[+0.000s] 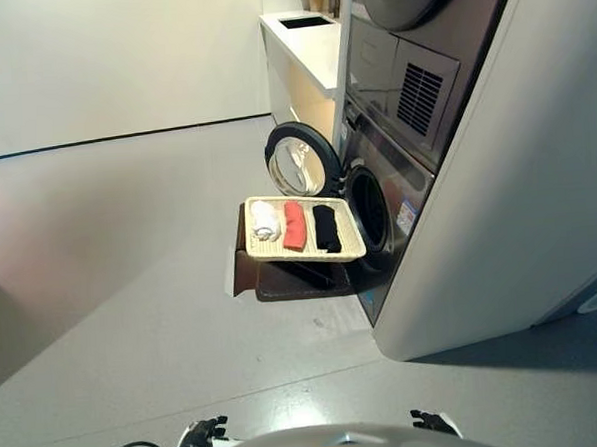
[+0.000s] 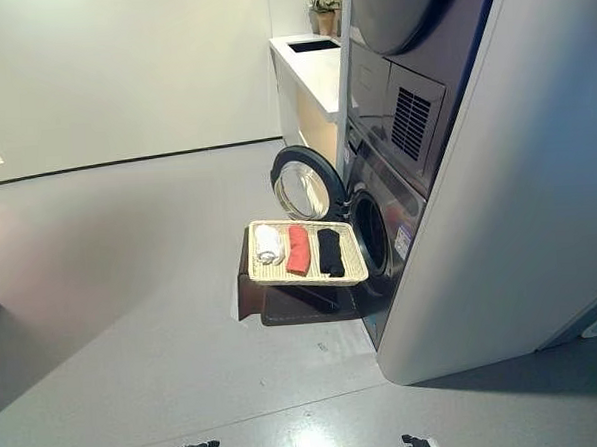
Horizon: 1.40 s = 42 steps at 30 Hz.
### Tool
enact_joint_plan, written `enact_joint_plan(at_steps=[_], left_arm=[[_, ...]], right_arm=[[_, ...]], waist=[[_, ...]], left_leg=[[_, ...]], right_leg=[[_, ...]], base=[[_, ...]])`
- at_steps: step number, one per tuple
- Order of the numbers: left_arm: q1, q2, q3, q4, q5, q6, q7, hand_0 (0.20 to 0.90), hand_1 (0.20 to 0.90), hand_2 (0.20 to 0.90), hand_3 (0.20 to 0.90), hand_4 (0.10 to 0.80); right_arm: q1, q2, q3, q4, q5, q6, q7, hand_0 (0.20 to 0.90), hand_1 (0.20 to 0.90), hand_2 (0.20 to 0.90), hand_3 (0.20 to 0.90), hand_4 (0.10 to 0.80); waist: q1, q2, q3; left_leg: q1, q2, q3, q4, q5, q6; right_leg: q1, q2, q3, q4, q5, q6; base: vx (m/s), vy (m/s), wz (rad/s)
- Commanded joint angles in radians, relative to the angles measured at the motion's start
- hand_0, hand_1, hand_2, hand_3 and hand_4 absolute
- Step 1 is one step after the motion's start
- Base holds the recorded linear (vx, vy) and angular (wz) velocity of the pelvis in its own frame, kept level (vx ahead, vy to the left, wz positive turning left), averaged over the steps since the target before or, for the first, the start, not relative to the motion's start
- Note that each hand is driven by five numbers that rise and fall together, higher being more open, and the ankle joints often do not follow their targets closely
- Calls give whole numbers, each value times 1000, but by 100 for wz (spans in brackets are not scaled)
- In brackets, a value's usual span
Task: Pick up the clothes and place them into the washing machine
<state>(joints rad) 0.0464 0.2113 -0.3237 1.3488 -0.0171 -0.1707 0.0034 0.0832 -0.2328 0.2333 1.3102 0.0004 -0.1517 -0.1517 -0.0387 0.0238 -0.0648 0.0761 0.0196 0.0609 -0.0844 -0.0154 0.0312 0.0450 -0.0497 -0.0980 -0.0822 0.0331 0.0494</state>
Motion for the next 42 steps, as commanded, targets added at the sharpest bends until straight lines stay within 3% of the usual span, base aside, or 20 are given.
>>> enact_joint_plan(at_steps=[1, 9, 14, 18, 21, 24, 26, 29, 30, 31, 32, 33, 34, 35, 36, 37, 38, 41, 42], left_arm=[[-69, -33, 17, 44, -8, -28, 12, 900, 900, 900, 900, 800], [-92, -18, 2, 16, -7, -33, 31, 900, 900, 900, 900, 800], [-107, -9, -6, 13, -5, -31, 28, 900, 900, 900, 900, 800], [-123, 10, -8, 12, 3, -31, 32, 900, 900, 900, 900, 800], [-126, 16, -7, 26, 5, -35, 35, 900, 900, 900, 900, 800], [-141, 15, -13, 39, -1, -42, 44, 900, 900, 900, 900, 800], [-149, 13, -23, 39, -7, -45, 53, 900, 900, 900, 900, 800], [-149, 8, -28, 43, -14, -43, 57, 900, 900, 900, 900, 800], [-145, 1, -29, 44, -26, -41, 64, 900, 900, 900, 900, 800], [-140, -5, -29, 43, -36, -45, 69, 900, 900, 900, 900, 800], [-140, -6, -29, 43, -36, -45, 69, 900, 900, 900, 900, 800], [-139, -19, -37, 34, -49, -46, 73, 900, 900, 900, 900, 800], [-139, -19, -37, 34, -49, -46, 73, 900, 900, 900, 900, 800], [-141, -34, -51, 16, -57, -51, 70, 900, 900, 900, 900, 800], [-141, -34, -52, 16, -57, -51, 70, 900, 900, 900, 900, 800], [-152, -42, -63, 7, -58, -53, 71, 900, 900, 900, 900, 800], [-167, -47, -72, -21, -65, -61, 70, 900, 900, 900, 900, 800], [-175, -48, -88, -40, -68, -68, 75, 900, 900, 900, 900, 800], [-176, -48, -106, -55, -57, -75, 78, 900, 900, 900, 900, 800]], right_arm=[[-62, 7, 17, 34, -3, -13, -7, 900, 900, 900, 900, 800], [-86, 3, 16, 22, 1, -12, -17, 900, 900, 900, 900, 800], [-98, -2, 13, 15, 1, -14, -23, 900, 900, 900, 900, 800], [-108, -3, -7, 15, 28, -22, -35, 900, 900, 900, 900, 800], [-109, -6, -27, 22, 47, -30, -35, 900, 900, 900, 900, 800], [-110, -7, -40, 26, 43, -26, -38, 900, 900, 900, 900, 800], [-107, -7, -46, 22, 35, -20, -38, 900, 900, 900, 900, 800], [-100, -3, -52, 15, 25, -12, -36, 900, 900, 900, 900, 800], [-84, -1, -52, -3, 17, -12, -27, 900, 900, 900, 900, 800], [-74, -8, -55, -8, 20, -15, -27, 900, 900, 900, 900, 800], [-73, -9, -55, -8, 20, -15, -27, 900, 900, 900, 900, 800], [-82, -19, -49, -24, 23, -23, -31, 900, 900, 900, 900, 800], [-81, -20, -49, -24, 23, -23, -31, 900, 900, 900, 900, 800], [-92, -34, -43, -36, 33, -31, -34, 900, 900, 900, 900, 800], [-92, -34, -43, -36, 33, -31, -34, 900, 900, 900, 900, 800], [-100, -43, -41, -37, 45, -33, -37, 900, 900, 900, 900, 800], [-114, -50, -30, -34, 55, -34, -42, 900, 900, 900, 900, 800], [-130, -47, -9, -32, 52, -32, -50, 900, 900, 900, 900, 800], [-140, -45, 6, -28, 58, -34, -55, 900, 900, 900, 900, 800]], waist=[[16, -39, 10], [23, -36, 28], [16, -27, 58], [-13, -12, 93], [-37, -8, 95], [-78, -21, 100], [-101, -7, 102], [-117, -4, 98], [-149, -5, 77], [-157, 6, 55], [-156, 8, 54], [-156, 16, 43], [-156, 18, 42], [-140, 8, 48], [-141, 8, 47], [-131, 0, 57], [-107, -39, 77], [-80, -62, 94], [-50, -73, 102]], left_leg=[[-44, -26, 20, -3, -10, -48], [-62, -53, 9, -2, -18, -21], [-55, -71, -12, 28, -43, 11], [-28, -70, -46, 66, -83, 36], [25, -74, -77, 60, -114, 34], [119, -79, -132, 31, -156, 15], [183, -52, -163, 6, -179, -1], [228, -35, -188, -3, -194, -14], [273, -9, -219, -3, -210, -26], [286, 29, -233, 9, -183, -39], [287, 31, -232, 8, -184, -39], [240, 61, -235, 150, -104, -53], [237, 62, -236, 155, -108, -53], [124, 45, -208, 369, -3, -69], [117, 45, -210, 379, -7, -69], [44, 31, -199, 532, 37, -72], [-49, -13, -178, 718, 83, -72], [-111, 8, -121, 789, 88, -66], [-197, 17, -82, 758, 65, -57]], right_leg=[[-19, -58, 23, -1, 21, 71], [-59, -83, 38, 66, 6, 74], [-137, -85, 58, 274, 3, 74], [-237, -52, 105, 450, 22, 51], [-312, -20, 122, 374, 14, 37], [-382, -42, 128, 161, 116, 64], [-420, -40, 112, 40, 180, 81], [-463, -43, 96, 21, 206, 91], [-471, -27, 134, 57, 223, 81], [-461, 6, 168, 70, 235, 69], [-461, 8, 167, 70, 235, 69], [-434, 45, 176, 87, 227, 47], [-435, 47, 174, 87, 227, 46], [-361, 56, 174, 59, 203, 18], [-363, 55, 172, 58, 203, 18], [-314, 62, 178, 43, 186, -3], [-244, 46, 186, 32, 158, -32], [-197, 47, 200, 37, 137, -50], [-157, 56, 225, 44, 112, -59]], base=[[7, 37, -1], [33, 67, 0], [78, 111, -3], [141, 96, 8], [280, -6, 7], [394, -97, 20], [405, -101, 46], [311, -128, 48], [653, -379, 79], [536, -322, 115], [488, -365, 114], [244, -200, 80], [410, -367, 39], [169, -167, 11], [258, -270, 7], [260, -306, -14], [353, -394, -12], [254, -204, -19], [271, -86, -35]])
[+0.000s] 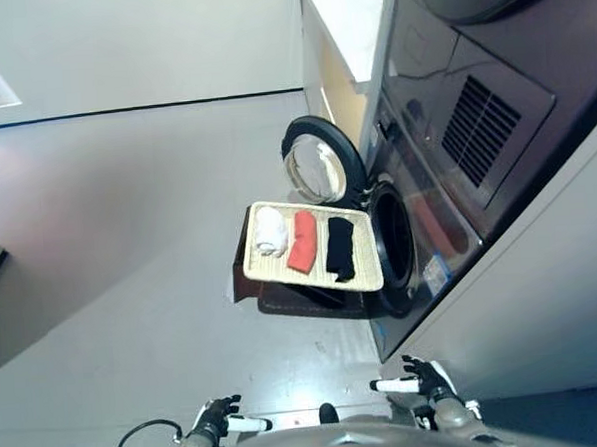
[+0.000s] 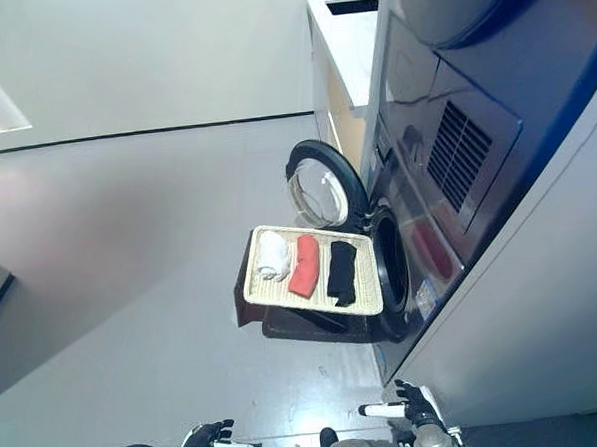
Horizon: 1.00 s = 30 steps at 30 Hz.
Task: Pick up the clothes and place them into the washing machine
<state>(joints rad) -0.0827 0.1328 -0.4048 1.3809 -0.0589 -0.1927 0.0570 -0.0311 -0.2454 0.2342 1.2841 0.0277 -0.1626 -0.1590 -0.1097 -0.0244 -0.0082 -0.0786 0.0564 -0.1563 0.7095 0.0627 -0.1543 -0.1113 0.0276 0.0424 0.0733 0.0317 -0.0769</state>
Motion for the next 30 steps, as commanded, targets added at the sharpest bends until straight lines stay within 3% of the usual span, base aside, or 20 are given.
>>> enact_joint_plan(at_steps=[1, 3, 4, 5, 6, 8, 11, 14, 18, 20, 21, 22, 24, 25, 26, 27, 28, 29, 30], left_arm=[[-46, 30, -28, -86, -11, -54, 26, 900, 900, 900, 900, 800], [-43, 28, -27, -79, -8, -53, 31, 900, 900, 900, 900, 800], [-35, 25, -15, -60, -12, -47, 37, 900, 900, 900, 900, 800], [-35, 25, -15, -60, -12, -47, 37, 900, 900, 900, 900, 800], [-19, 27, 5, -42, -21, -44, 40, 900, 900, 900, 900, 800], [-7, 31, 25, -14, -16, -37, 43, 900, 900, 900, 900, 800], [7, 34, 40, 12, -8, -29, 38, 900, 900, 900, 900, 800], [13, 45, 57, 8, -4, -30, 35, 900, 900, 900, 900, 800], [2, 59, 64, -4, 4, -34, 33, 900, 900, 900, 900, 800], [-3, 66, 69, -13, 3, -34, 35, 900, 900, 900, 900, 800], [-12, 74, 73, -16, 2, -35, 36, 900, 900, 900, 900, 800], [-25, 85, 64, -26, 7, -35, 36, 900, 900, 900, 900, 800], [-43, 96, 51, -32, 3, -34, 38, 900, 900, 900, 900, 800], [-48, 101, 50, -33, 0, -33, 36, 900, 900, 900, 900, 800], [-48, 100, 50, -33, 0, -33, 36, 900, 900, 900, 900, 800], [-50, 105, 50, -31, -2, -34, 32, 900, 900, 900, 900, 800], [-42, 105, 50, -21, 2, -33, 30, 900, 900, 900, 900, 800], [-37, 104, 53, -11, 6, -32, 28, 900, 900, 900, 900, 800], [-36, 104, 53, -11, 6, -32, 28, 900, 900, 900, 900, 800]], right_arm=[[-30, -28, 10, 3, 34, -25, -48, 900, 900, 900, 900, 800], [-32, -25, 13, 13, 34, -26, -48, 900, 900, 900, 900, 800], [-26, -20, 16, 32, 30, -25, -53, 900, 900, 900, 900, 800], [-26, -20, 16, 32, 30, -25, -53, 900, 900, 900, 900, 800], [-17, -22, 20, 31, 25, -27, -54, 900, 900, 900, 900, 800], [-7, -26, 20, 38, 25, -28, -58, 900, 900, 900, 900, 800], [4, -32, 8, 44, 39, -29, -58, 900, 900, 900, 900, 800], [2, -28, 8, 60, 35, -24, -48, 900, 900, 900, 900, 800], [1, -14, -8, 63, 40, -22, -40, 900, 900, 900, 900, 800], [-3, -13, -10, 55, 44, -24, -37, 900, 900, 900, 900, 800], [-11, -9, -10, 49, 46, -27, -33, 900, 900, 900, 900, 800], [-14, -5, -9, 36, 50, -30, -32, 900, 900, 900, 900, 800], [-20, -1, -8, 14, 55, -34, -34, 900, 900, 900, 900, 800], [-21, 0, -6, 14, 57, -35, -34, 900, 900, 900, 900, 800], [-21, 0, -6, 14, 57, -35, -34, 900, 900, 900, 900, 800], [-16, 2, -14, 17, 59, -35, -36, 900, 900, 900, 900, 800], [-3, 4, -29, 25, 61, -31, -36, 900, 900, 900, 900, 800], [6, 6, -36, 31, 60, -30, -35, 900, 900, 900, 900, 800], [7, 5, -36, 31, 60, -30, -35, 900, 900, 900, 900, 800]], waist=[[27, -37, 43], [37, -37, 46], [52, -34, 51], [53, -34, 53], [71, -17, 54], [95, 6, 44], [108, 14, 39], [120, 16, 13], [140, -3, -23], [144, -7, -23], [143, -6, -20], [128, -3, -3], [101, 12, 36], [92, 26, 49], [90, 25, 50], [84, 36, 61], [83, 44, 54], [81, 41, 47], [76, 42, 52]], left_leg=[[-83, -23, 149, -77, -5, 131], [-118, 0, 169, -129, -13, 134], [-148, 36, 175, -283, 0, 126], [-146, 36, 176, -284, 0, 127], [-146, 41, 146, -493, 30, 111], [-169, 47, 92, -678, 97, 95], [-169, 32, 77, -771, 136, 77], [-139, 13, 46, -767, 129, 87], [-108, -31, 91, -739, 76, 121], [-101, -43, 99, -731, 58, 134], [-91, -55, 100, -724, 42, 146], [-62, -74, 95, -715, 22, 161], [-27, -73, 97, -701, 0, 178], [-15, -64, 91, -701, -2, 180], [-14, -65, 90, -700, -2, 180], [1, -58, 90, -703, -13, 183], [29, -59, 99, -714, -30, 179], [52, -61, 100, -727, -41, 174], [60, -61, 95, -730, -42, 174]], right_leg=[[14, -28, 94, -113, 104, 68], [37, -22, 105, -118, 88, 71], [69, -20, 116, -121, 60, 83], [71, -20, 117, -121, 60, 83], [112, -8, 135, -133, 29, 99], [154, 15, 164, -144, 0, 106], [217, 14, 200, -148, -42, 113], [241, -5, 223, -137, -68, 122], [247, -83, 222, -76, -80, 174], [228, -94, 229, -7, -78, 182], [202, -94, 238, 69, -67, 189], [135, -85, 243, 213, 33, 207], [46, -67, 213, 356, 133, 206], [10, -44, 192, 408, 122, 201], [9, -45, 191, 413, 118, 200], [-32, -50, 150, 433, 97, 184], [-66, -86, 51, 352, 46, 170], [-65, -103, -3, 269, 17, 168], [-54, -103, -9, 267, 14, 168]], base=[[276, -84, -30], [215, 22, -12], [256, 53, -5], [387, 133, -31], [329, 125, -38], [419, 137, -35], [308, 111, -39], [264, 160, -63], [243, 199, -75], [140, 127, -20], [160, 146, -21], [197, 191, -27], [122, 177, -1], [48, 116, 20], [93, 117, 15], [227, 134, 5], [330, 137, -2], [275, 69, -14], [313, -27, -10]])
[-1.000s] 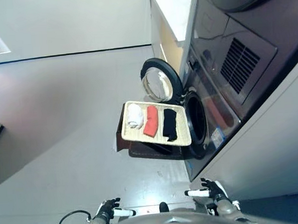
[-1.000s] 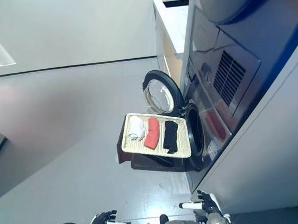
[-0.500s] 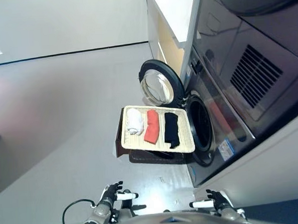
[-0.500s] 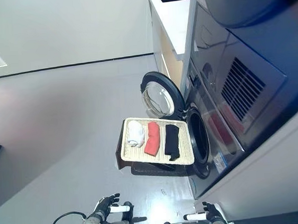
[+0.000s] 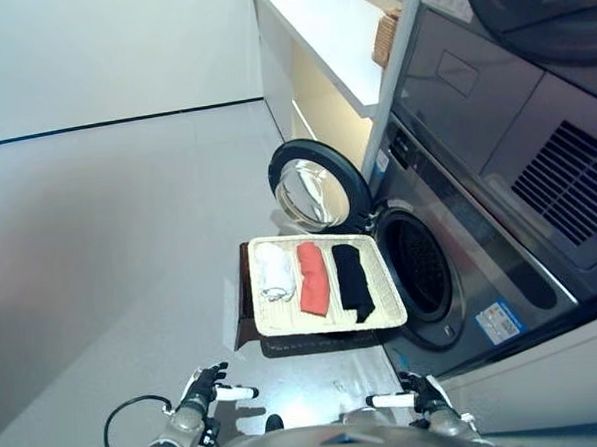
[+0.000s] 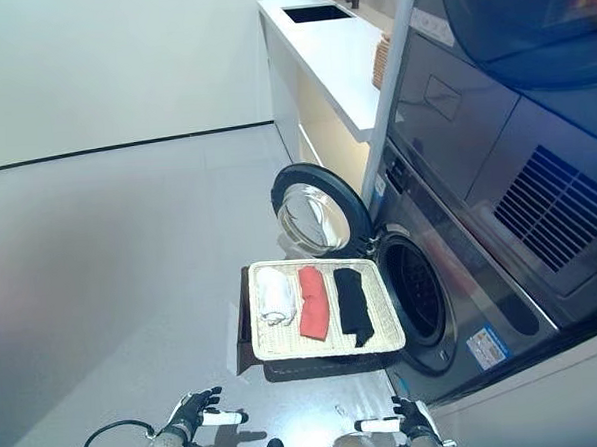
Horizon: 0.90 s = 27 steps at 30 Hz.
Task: Pick up the clothes and place them into the washing machine
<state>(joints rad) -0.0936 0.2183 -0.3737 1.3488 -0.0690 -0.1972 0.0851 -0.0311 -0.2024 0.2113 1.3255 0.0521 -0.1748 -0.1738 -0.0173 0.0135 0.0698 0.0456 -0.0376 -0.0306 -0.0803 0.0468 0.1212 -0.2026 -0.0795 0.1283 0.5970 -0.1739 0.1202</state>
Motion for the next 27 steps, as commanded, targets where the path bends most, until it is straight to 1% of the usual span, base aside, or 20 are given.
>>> enact_joint_plan(at_steps=[1, 2, 3, 4, 6, 9, 11, 12, 13, 15, 16, 17, 18, 20, 22, 23, 24, 25, 26, 27], left_arm=[[-16, 13, 28, 36, 30, -27, -9, 900, 900, 900, 900, 800], [-13, 13, 30, 42, 33, -29, -10, 900, 900, 900, 900, 800], [-12, 12, 30, 42, 33, -29, -10, 900, 900, 900, 900, 800], [-11, 8, 35, 41, 35, -29, -12, 900, 900, 900, 900, 800], [-9, 1, 38, 37, 38, -32, -11, 900, 900, 900, 900, 800], [-2, -8, 45, 28, 22, -35, -8, 900, 900, 900, 900, 800], [0, -30, 37, 24, 15, -41, -18, 900, 900, 900, 900, 800], [-2, -32, 35, 25, 19, -41, -19, 900, 900, 900, 900, 800], [-7, -33, 32, 21, 16, -41, -19, 900, 900, 900, 900, 800], [-16, -34, 30, 1, 1, -47, -18, 900, 900, 900, 900, 800], [-21, -33, 29, -13, -5, -52, -14, 900, 900, 900, 900, 800], [-25, -34, 32, -24, -13, -55, -13, 900, 900, 900, 900, 800], [-25, -33, 35, -25, -18, -57, -12, 900, 900, 900, 900, 800], [-15, -35, 41, -18, -25, -60, -10, 900, 900, 900, 900, 800], [-6, -30, 44, -7, -22, -60, 2, 900, 900, 900, 900, 800], [-3, -30, 45, 2, -20, -58, 7, 900, 900, 900, 900, 800], [-1, -31, 45, 12, -16, -54, 12, 900, 900, 900, 900, 800], [-1, -34, 46, 17, -18, -50, 14, 900, 900, 900, 900, 800], [-1, -36, 46, 23, -19, -49, 13, 900, 900, 900, 900, 800], [3, -37, 50, 29, -20, -48, 12, 900, 900, 900, 900, 800]], right_arm=[[17, -38, -25, -2, 26, -14, -15, 900, 900, 900, 900, 800], [18, -39, -28, 4, 23, -12, -14, 900, 900, 900, 900, 800], [18, -40, -28, 4, 23, -12, -14, 900, 900, 900, 900, 800], [24, -43, -35, 10, 21, -9, -8, 900, 900, 900, 900, 800], [32, -41, -31, 20, 22, -10, -3, 900, 900, 900, 900, 800], [36, -41, -26, 22, 20, -10, -3, 900, 900, 900, 900, 800], [31, -42, -19, 12, 24, -18, 0, 900, 900, 900, 900, 800], [26, -44, -16, 7, 25, -20, 3, 900, 900, 900, 900, 800], [20, -45, -10, -2, 29, -23, 4, 900, 900, 900, 900, 800], [12, -51, -5, -18, 48, -25, 8, 900, 900, 900, 900, 800], [9, -54, -1, -22, 51, -25, 7, 900, 900, 900, 900, 800], [6, -56, 4, -25, 51, -24, 6, 900, 900, 900, 900, 800], [-2, -60, 4, -25, 53, -25, 1, 900, 900, 900, 900, 800], [-7, -56, 6, -25, 60, -28, -4, 900, 900, 900, 900, 800], [-15, -52, 10, -27, 71, -35, -5, 900, 900, 900, 900, 800], [-15, -50, 13, -26, 72, -35, -4, 900, 900, 900, 900, 800], [-11, -49, 13, -21, 72, -37, -7, 900, 900, 900, 900, 800], [-8, -51, 11, -17, 76, -36, -9, 900, 900, 900, 900, 800], [-6, -50, 10, -11, 79, -34, -12, 900, 900, 900, 900, 800], [-5, -50, 6, -3, 78, -34, -11, 900, 900, 900, 900, 800]], waist=[[-24, -14, -39], [-32, -22, -40], [-33, -19, -36], [-43, -27, -40], [-49, -37, -52], [-35, -39, -69], [-34, -41, -85], [-36, -44, -86], [-38, -49, -80], [-30, -63, -47], [-18, -73, -28], [-4, -86, -17], [4, -92, -17], [20, -97, -21], [31, -91, -33], [36, -80, -37], [41, -66, -42], [41, -52, -46], [42, -44, -49], [43, -39, -56]], left_leg=[[-29, 20, -25, 33, -45, -109], [-4, 12, -28, 18, -55, -109], [4, 16, -29, 14, -57, -110], [28, 5, -36, 2, -73, -112], [37, 0, -45, 2, -89, -117], [40, 8, -40, 2, -89, -125], [36, 16, -38, 40, -112, -135], [24, 17, -36, 89, -116, -142], [-3, 16, -27, 199, -99, -158], [-116, 15, -15, 465, -26, -189], [-168, -7, -34, 563, 11, -195], [-209, -34, -44, 637, 11, -185], [-234, -33, -39, 640, 14, -176], [-271, -6, -34, 558, -4, -162], [-251, 47, -49, 367, -20, -161], [-234, 74, -63, 250, -6, -165], [-229, 95, -83, 153, 36, -171], [-223, 103, -85, 78, 65, -179], [-212, 100, -99, 62, 80, -182], [-198, 92, -115, 53, 68, -180]], right_leg=[[11, -4, -170, -420, 246, -24], [-6, 2, -190, -484, 278, -22], [2, 6, -192, -489, 278, -23], [-8, 6, -203, -553, 311, -17], [32, 20, -151, -609, 307, -26], [75, 24, -149, -633, 307, -29], [111, 38, -137, -650, 294, -43], [123, 46, -125, -650, 285, -52], [136, 52, -114, -650, 279, -67], [176, 54, -106, -652, 266, -92], [186, 50, -99, -652, 269, -102], [198, 46, -91, -657, 266, -109], [208, 44, -85, -663, 263, -113], [220, 40, -64, -667, 253, -105], [231, 42, -45, -668, 234, -87], [240, 49, -35, -674, 221, -81], [253, 58, -22, -680, 207, -77], [265, 61, -18, -684, 190, -72], [277, 62, -10, -684, 178, -68], [283, 61, 0, -682, 168, -65]], base=[[312, -34, -5], [314, -33, -2], [273, -33, -6], [230, -43, 1], [245, -72, 21], [155, -78, 39], [180, -121, 2], [121, -113, -2], [79, -115, 1], [28, -136, 11], [30, -128, 15], [75, -95, 15], [120, -51, 10], [190, 28, -7], [225, 99, -32], [228, 124, -54], [237, 133, -50], [232, 133, -17], [198, 132, 4], [201, 149, 6]])
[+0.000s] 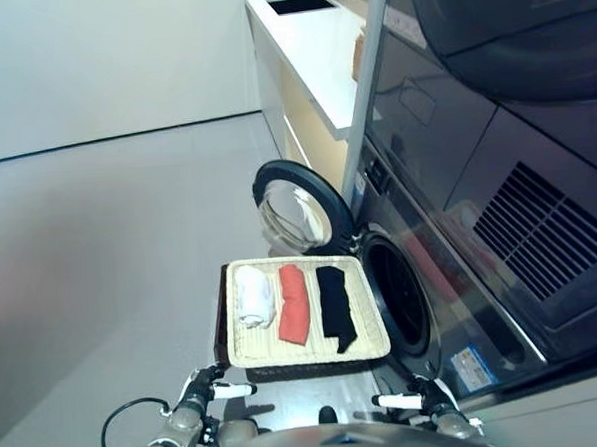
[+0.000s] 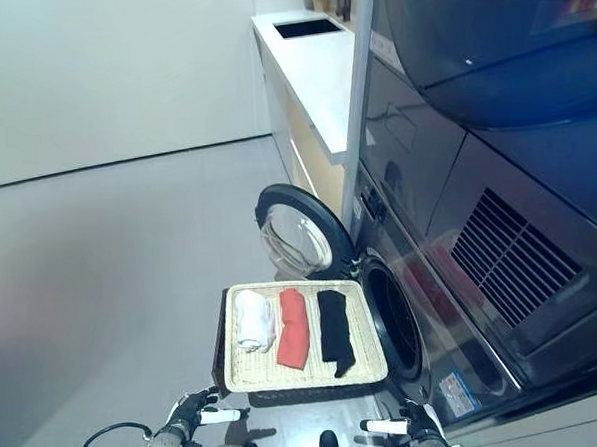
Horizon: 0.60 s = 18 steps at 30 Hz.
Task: Pick up the clothes and place them into the washing machine
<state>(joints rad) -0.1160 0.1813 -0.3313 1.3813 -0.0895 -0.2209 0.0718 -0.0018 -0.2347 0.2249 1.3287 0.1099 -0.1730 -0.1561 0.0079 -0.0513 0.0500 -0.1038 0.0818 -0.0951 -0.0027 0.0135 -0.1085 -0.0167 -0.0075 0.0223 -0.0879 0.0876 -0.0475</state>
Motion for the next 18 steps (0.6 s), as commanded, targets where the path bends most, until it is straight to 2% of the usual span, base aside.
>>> enact_joint_plan(at_steps=[1, 3, 5, 6, 9, 10, 11, 12, 13, 14, 15, 17, 18], left_arm=[[30, 1, 7, -1, 1, -24, 22, 900, 900, 900, 900, 800], [37, 5, 7, -5, 5, -26, 19, 900, 900, 900, 900, 800], [36, 10, 7, -10, 11, -27, 18, 900, 900, 900, 900, 800], [34, 17, 10, -11, 16, -29, 19, 900, 900, 900, 900, 800], [27, 26, 18, -14, 18, -27, 21, 900, 900, 900, 900, 800], [20, 36, 23, -20, 17, -25, 19, 900, 900, 900, 900, 800], [15, 42, 21, -25, 13, -25, 18, 900, 900, 900, 900, 800], [15, 42, 22, -25, 13, -25, 18, 900, 900, 900, 900, 800], [10, 48, 22, -20, 8, -26, 18, 900, 900, 900, 900, 800], [9, 51, 24, -18, 5, -24, 17, 900, 900, 900, 900, 800], [15, 51, 31, -15, 1, -24, 15, 900, 900, 900, 900, 800], [22, 51, 54, -7, -32, -31, 19, 900, 900, 900, 900, 800], [32, 42, 76, -10, -46, -34, 24, 900, 900, 900, 900, 800]], right_arm=[[-32, -14, -9, -1, 19, -36, -28, 900, 900, 900, 900, 800], [-28, -14, -10, 2, 17, -34, -27, 900, 900, 900, 900, 800], [-31, -13, -19, 5, 18, -33, -28, 900, 900, 900, 900, 800], [-37, -11, -24, 2, 14, -32, -27, 900, 900, 900, 900, 800], [-46, -8, -24, -2, 10, -31, -25, 900, 900, 900, 900, 800], [-57, -11, -29, -6, 17, -32, -26, 900, 900, 900, 900, 800], [-67, -12, -28, -14, 20, -33, -25, 900, 900, 900, 900, 800], [-68, -12, -28, -14, 20, -33, -25, 900, 900, 900, 900, 800], [-77, -11, -29, -22, 21, -33, -26, 900, 900, 900, 900, 800], [-78, -13, -32, -25, 24, -32, -27, 900, 900, 900, 900, 800], [-68, -16, -40, -23, 25, -31, -27, 900, 900, 900, 900, 800], [-62, -19, -42, -20, 32, -31, -27, 900, 900, 900, 900, 800], [-63, -19, -53, -14, 39, -30, -30, 900, 900, 900, 900, 800]], waist=[[13, 29, -45], [13, 30, -51], [15, 29, -63], [23, 27, -73], [31, 26, -74], [33, 37, -59], [28, 43, -41], [29, 43, -41], [24, 52, -27], [24, 53, -25], [28, 46, -36], [17, 43, -47], [27, 39, -62]], left_leg=[[-35, -29, -40, -35, 101, 49], [-23, -37, -30, -34, 94, 54], [-6, -54, -5, -31, 75, 64], [0, -71, 23, -16, 50, 77], [9, -86, 41, -3, 25, 94], [26, -92, 46, 5, 9, 111], [32, -87, 45, 8, 8, 115], [31, -87, 45, 8, 8, 115], [40, -81, 46, 5, 8, 116], [48, -83, 46, -5, 8, 112], [60, -94, 49, -24, 2, 105], [82, -90, 38, -58, 8, 97], [89, -80, 46, -77, 7, 87]], right_leg=[[104, -20, 104, 7, -99, 106], [107, -32, 107, 13, -98, 113], [107, -57, 110, 28, -98, 132], [103, -91, 106, 53, -97, 154], [76, -111, 110, 136, -98, 170], [23, -104, 102, 259, -92, 178], [-19, -88, 90, 320, -77, 182], [-21, -88, 91, 323, -78, 182], [-61, -81, 56, 353, -70, 182], [-77, -88, 12, 323, -74, 177], [-67, -112, -51, 220, -64, 169], [-34, -116, -24, 145, -50, 162], [-11, -130, -47, 80, -40, 166]], base=[[203, 167, -17], [144, 134, -52], [173, 184, -72], [157, 159, -61], [124, 160, -42], [89, 161, -19], [57, 112, -17], [-9, 64, -11], [22, 43, -3], [88, 20, -7], [167, -38, -6], [226, -78, 4], [175, -69, 13]])
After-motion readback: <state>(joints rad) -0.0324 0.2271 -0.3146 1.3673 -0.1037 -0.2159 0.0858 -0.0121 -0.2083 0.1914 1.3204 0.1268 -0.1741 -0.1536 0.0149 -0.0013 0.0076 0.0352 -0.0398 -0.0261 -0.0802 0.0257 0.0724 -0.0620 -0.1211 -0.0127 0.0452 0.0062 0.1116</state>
